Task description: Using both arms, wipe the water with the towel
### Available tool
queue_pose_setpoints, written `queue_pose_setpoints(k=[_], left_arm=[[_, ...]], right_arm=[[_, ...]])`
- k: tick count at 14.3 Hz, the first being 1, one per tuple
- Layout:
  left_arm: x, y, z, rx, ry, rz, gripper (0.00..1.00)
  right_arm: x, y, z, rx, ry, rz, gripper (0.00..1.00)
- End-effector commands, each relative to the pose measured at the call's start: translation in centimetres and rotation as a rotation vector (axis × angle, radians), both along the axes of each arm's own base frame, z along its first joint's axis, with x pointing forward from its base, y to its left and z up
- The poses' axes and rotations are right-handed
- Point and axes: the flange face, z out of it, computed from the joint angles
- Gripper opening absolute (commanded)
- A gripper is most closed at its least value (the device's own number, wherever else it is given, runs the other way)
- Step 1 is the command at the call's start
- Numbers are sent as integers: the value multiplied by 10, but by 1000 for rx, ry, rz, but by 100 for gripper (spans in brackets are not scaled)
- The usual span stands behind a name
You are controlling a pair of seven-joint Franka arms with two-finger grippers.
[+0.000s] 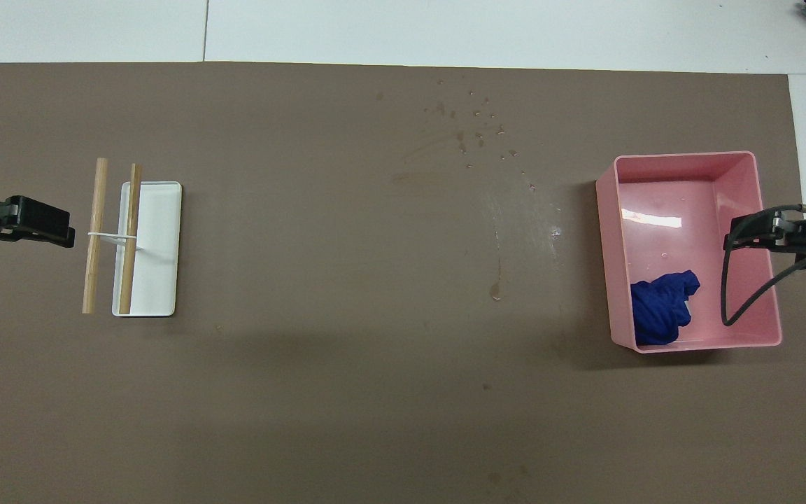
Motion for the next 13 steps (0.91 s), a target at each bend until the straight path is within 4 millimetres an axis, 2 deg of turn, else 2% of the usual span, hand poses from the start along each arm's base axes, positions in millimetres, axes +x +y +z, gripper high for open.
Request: queue_pose_setpoints(k=[1,4,5,8,10,13], left_arm=[[-4,2,0,15,-11,-2,100],[-4,2,0,15,-11,-2,100],[-4,2,0,15,-11,-2,100],[-4,2,0,15,-11,-2,100],[-4,2,0,15,-11,-2,100],[-4,2,0,15,-11,-2,100]], right_arm=[[1,25,55,-35,-23,79,100],[4,55,81,-33,-9,127,100],[6,59,90,-29,-8,135,100],[2,65,86,-19,19,152,100],[3,61,89,-27,35,150,100],[16,62,92,-24,27,151,100]])
